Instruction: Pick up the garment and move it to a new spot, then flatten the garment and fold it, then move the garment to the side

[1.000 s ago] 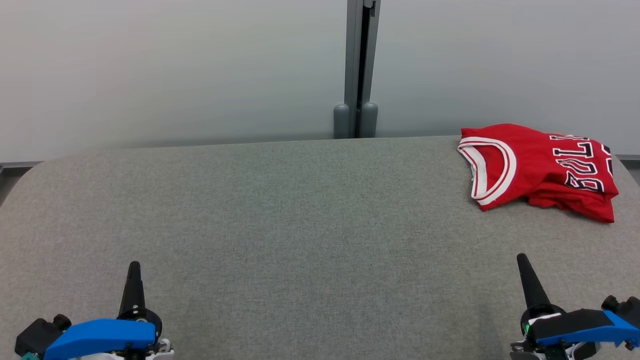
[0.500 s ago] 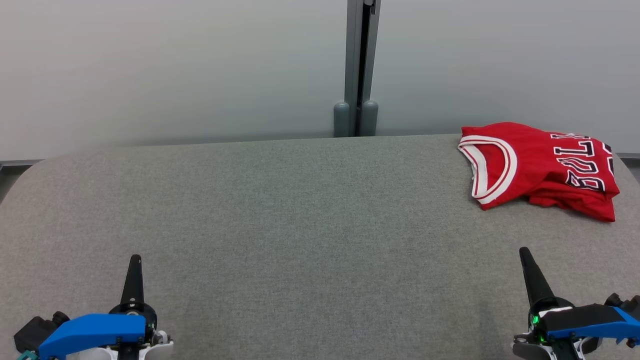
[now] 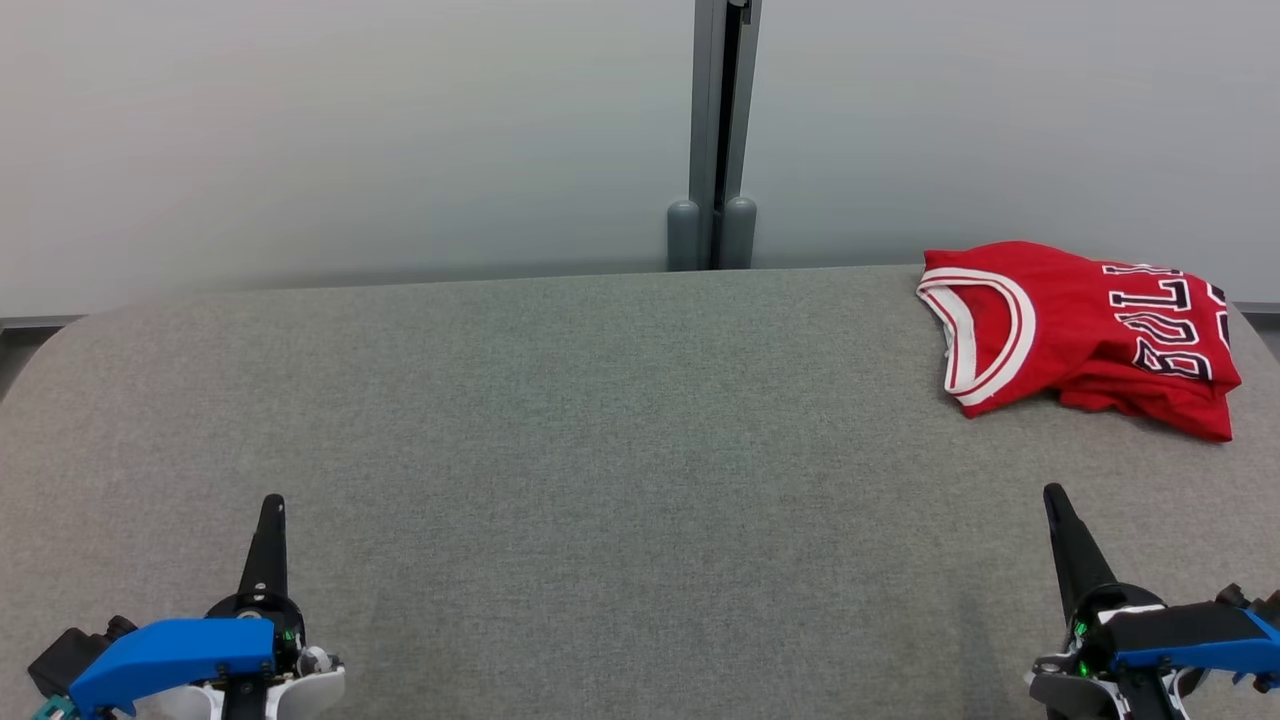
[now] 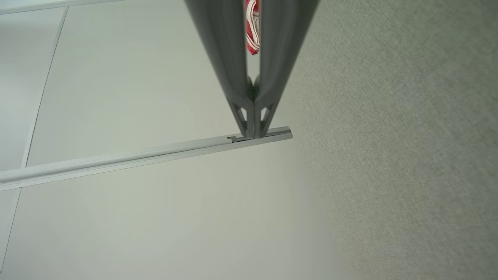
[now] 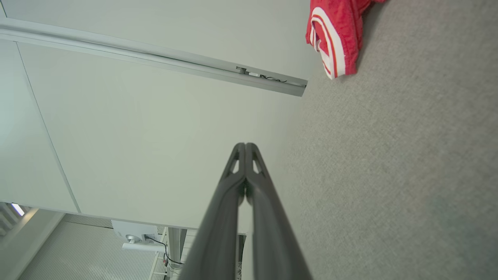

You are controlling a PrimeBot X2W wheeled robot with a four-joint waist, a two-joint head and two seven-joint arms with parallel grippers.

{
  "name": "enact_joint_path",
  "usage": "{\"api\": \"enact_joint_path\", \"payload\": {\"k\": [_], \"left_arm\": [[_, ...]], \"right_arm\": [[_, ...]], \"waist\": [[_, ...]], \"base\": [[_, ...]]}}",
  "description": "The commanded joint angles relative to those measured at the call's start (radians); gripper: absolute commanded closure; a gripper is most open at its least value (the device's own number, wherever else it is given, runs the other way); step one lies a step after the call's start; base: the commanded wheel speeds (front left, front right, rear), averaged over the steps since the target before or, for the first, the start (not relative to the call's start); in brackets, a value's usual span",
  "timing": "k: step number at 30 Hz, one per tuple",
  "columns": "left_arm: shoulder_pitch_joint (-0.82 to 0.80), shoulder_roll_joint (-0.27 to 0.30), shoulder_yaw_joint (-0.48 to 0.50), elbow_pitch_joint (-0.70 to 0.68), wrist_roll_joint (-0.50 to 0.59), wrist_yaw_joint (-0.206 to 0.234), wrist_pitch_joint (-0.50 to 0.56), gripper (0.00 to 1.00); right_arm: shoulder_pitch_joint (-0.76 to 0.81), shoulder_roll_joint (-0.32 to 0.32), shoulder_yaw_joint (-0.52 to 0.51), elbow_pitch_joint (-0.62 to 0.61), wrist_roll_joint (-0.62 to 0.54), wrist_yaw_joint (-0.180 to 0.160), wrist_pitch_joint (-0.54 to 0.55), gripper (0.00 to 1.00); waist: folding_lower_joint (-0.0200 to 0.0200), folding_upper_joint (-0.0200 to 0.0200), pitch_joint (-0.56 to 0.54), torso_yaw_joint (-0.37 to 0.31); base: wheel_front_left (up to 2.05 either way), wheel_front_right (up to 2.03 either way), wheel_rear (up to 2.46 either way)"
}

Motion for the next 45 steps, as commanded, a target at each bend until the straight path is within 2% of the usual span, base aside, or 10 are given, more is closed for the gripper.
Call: {"api": "enact_joint_path", "payload": {"k": [1, 29, 45], "left_arm": [[-0.025, 0.003, 0.0, -0.008, -0.019, -0.007, 0.007, 1.0], [-0.044, 0.003, 0.005, -0.02, -0.23, -0.014, 0.059, 1.0], [-0.044, 0.002, 0.005, -0.019, -0.226, -0.014, 0.058, 1.0]], "right_arm": [[-0.021, -0.005, -0.003, -0.01, 0.019, 0.0, 0.006, 1.0], [-0.036, -0.006, -0.022, -0.022, 0.218, 0.0, 0.056, 1.0], [-0.036, -0.006, -0.021, -0.021, 0.213, 0.0, 0.055, 1.0]], "waist": [[0.0001, 0.0, 0.0, 0.0], [0.0001, 0.0, 0.011, 0.001], [0.0001, 0.0, 0.011, 0.001]], "base": [[0.0, 0.0, 0.0], [0.0, 0.0, 0.0], [0.0, 0.0, 0.0]]}}
